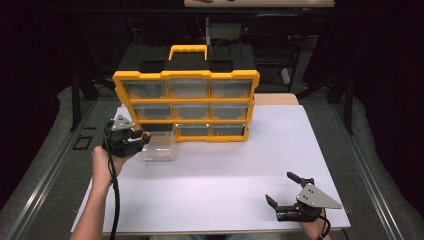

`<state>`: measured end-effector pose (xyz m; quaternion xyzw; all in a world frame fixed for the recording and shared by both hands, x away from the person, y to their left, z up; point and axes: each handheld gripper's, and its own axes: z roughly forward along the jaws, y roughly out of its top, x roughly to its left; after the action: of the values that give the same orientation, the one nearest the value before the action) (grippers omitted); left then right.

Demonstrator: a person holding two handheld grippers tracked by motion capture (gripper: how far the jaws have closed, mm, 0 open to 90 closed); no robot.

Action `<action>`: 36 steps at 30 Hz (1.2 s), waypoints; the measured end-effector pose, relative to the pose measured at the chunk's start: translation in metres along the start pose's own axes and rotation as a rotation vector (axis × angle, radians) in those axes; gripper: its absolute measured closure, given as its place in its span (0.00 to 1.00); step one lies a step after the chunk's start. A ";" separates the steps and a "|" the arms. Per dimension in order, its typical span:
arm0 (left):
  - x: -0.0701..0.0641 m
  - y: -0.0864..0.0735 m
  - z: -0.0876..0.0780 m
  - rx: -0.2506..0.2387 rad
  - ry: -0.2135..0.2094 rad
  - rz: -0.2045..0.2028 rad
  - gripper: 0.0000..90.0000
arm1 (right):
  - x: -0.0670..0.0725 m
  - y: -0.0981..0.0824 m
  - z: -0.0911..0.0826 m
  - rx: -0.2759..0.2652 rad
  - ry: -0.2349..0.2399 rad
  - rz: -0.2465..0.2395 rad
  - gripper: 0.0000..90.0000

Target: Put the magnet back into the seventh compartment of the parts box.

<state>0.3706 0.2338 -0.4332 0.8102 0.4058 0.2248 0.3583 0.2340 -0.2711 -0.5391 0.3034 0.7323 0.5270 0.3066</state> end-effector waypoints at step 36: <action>-0.002 0.010 0.021 0.058 -0.021 -0.038 0.69 | 0.000 0.000 -0.001 0.003 0.001 -0.002 0.01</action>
<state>0.3885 0.2200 -0.4396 0.8148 0.4235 0.1977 0.3432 0.2336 -0.2713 -0.5387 0.3029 0.7336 0.5257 0.3062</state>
